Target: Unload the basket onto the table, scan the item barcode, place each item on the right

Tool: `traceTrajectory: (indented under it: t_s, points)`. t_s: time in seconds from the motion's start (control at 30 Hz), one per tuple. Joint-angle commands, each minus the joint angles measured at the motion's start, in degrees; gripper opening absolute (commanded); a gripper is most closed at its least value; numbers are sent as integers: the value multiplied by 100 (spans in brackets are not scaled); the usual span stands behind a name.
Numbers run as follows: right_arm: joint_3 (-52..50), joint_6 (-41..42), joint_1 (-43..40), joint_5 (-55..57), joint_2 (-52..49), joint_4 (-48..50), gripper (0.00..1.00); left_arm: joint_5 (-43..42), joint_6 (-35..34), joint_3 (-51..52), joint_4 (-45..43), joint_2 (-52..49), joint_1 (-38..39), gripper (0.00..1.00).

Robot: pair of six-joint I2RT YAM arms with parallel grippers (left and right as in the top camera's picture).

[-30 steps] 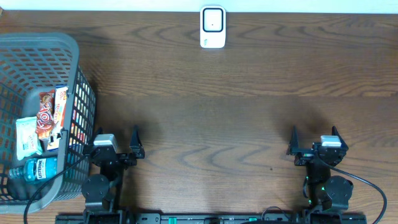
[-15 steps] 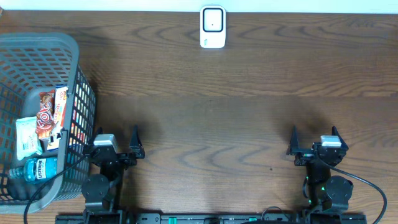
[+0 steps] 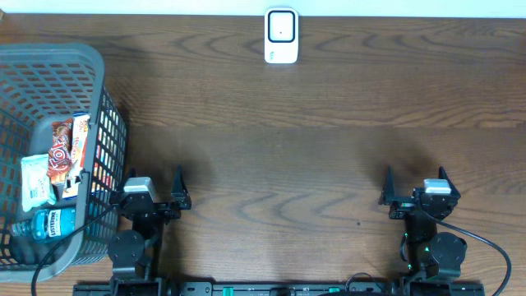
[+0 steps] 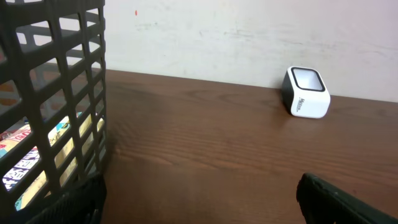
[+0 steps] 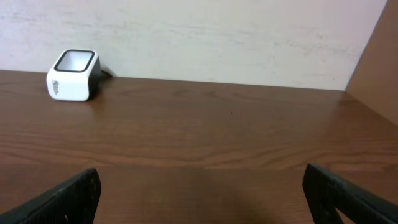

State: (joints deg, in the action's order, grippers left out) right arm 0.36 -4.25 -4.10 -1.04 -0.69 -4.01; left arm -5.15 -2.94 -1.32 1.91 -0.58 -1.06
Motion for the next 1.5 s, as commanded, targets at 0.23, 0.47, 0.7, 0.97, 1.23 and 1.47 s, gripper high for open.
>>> traceTrajectory:
  t_s: [0.23,0.47,0.7,0.97,1.23,1.47]
  points:
    - [-4,-72,68,68,24,-26,99,-20,28,109,170,24,13,98]
    - [-4,-72,68,70,24,-26,99,-44,-214,96,173,24,13,98]
    - [-4,-72,68,70,24,-26,99,-190,-295,-13,190,24,13,98]
    - [-4,-72,68,70,24,-26,99,-192,-468,-293,199,24,13,98]
    - [-4,-72,68,70,24,-26,99,-323,-533,-750,413,-278,13,98]
    - [-4,-72,68,68,24,-26,99,-479,-531,-1231,535,-804,13,98]
